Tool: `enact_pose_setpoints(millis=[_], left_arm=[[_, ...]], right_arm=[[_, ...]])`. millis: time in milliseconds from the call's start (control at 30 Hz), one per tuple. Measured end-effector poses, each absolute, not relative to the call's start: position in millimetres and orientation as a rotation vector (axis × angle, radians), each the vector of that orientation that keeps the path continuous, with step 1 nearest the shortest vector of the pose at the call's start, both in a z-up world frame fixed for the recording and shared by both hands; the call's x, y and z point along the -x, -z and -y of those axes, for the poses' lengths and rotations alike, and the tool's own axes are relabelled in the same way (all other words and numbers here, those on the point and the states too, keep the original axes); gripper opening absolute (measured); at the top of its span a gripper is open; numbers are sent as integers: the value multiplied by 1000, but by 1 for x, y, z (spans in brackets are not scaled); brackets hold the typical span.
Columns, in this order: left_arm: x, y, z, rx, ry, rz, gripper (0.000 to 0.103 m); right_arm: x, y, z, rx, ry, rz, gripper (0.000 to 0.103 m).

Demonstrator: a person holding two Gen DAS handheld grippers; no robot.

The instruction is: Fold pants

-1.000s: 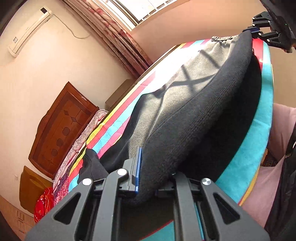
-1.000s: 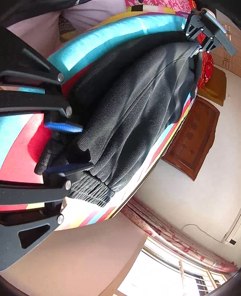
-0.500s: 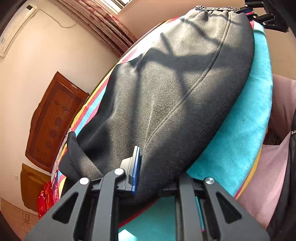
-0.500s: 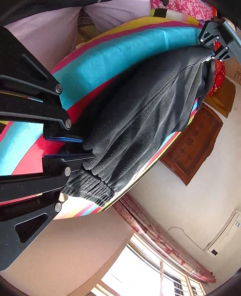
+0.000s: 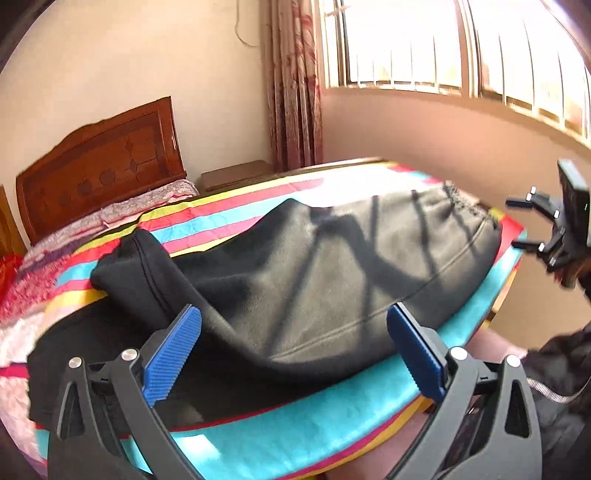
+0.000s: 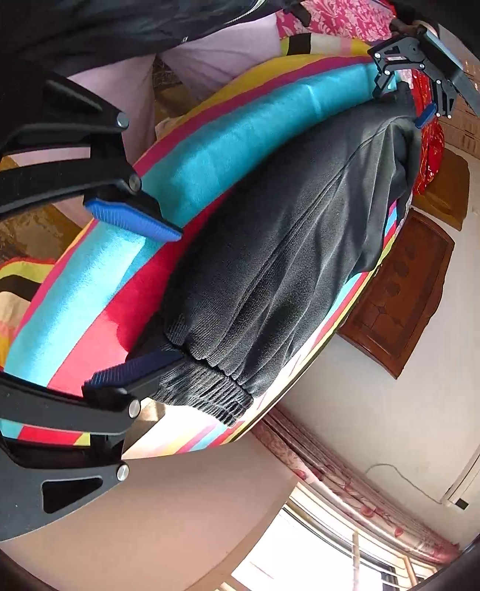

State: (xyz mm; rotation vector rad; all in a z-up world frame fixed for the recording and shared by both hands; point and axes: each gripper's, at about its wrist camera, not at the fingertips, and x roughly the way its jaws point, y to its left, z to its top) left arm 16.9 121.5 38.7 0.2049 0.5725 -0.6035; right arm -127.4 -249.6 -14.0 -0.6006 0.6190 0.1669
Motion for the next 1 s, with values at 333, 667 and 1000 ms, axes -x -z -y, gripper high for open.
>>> enact_pose_setpoints(millis=[333,667,1000], left_arm=[[-123,-49,-124,-211,292,-710,101],[-353,-21,-113,-313,-69,-1194,88],[-364,-8,-156,-261,-57,-1237,8]], right_arm=[[87,-16,230,369,-120,-598,88],[60,-42,233,235,-83,-634,90],[-4,-37,147,255,-235,-609,90]])
